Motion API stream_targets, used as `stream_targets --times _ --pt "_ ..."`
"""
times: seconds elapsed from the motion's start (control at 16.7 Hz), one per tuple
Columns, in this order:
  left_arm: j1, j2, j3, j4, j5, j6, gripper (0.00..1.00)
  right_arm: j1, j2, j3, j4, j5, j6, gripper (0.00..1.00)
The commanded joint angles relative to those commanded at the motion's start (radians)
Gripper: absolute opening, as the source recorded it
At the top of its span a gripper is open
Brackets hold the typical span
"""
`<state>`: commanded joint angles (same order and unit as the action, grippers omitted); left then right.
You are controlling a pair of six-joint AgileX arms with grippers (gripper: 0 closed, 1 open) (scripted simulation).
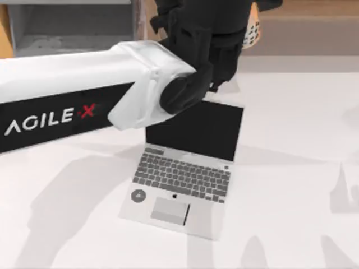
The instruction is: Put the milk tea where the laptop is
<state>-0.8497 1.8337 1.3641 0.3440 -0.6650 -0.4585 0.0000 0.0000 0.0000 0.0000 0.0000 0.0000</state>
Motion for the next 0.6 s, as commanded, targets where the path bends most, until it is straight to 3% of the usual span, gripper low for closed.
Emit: stream_targets --times 0.6 --pt "-0.37 0.231 0.074 -0.274 -0.394 -0.174 0.0 0.0 0.0 0.0 0.0 0.0 0.0 1.0"
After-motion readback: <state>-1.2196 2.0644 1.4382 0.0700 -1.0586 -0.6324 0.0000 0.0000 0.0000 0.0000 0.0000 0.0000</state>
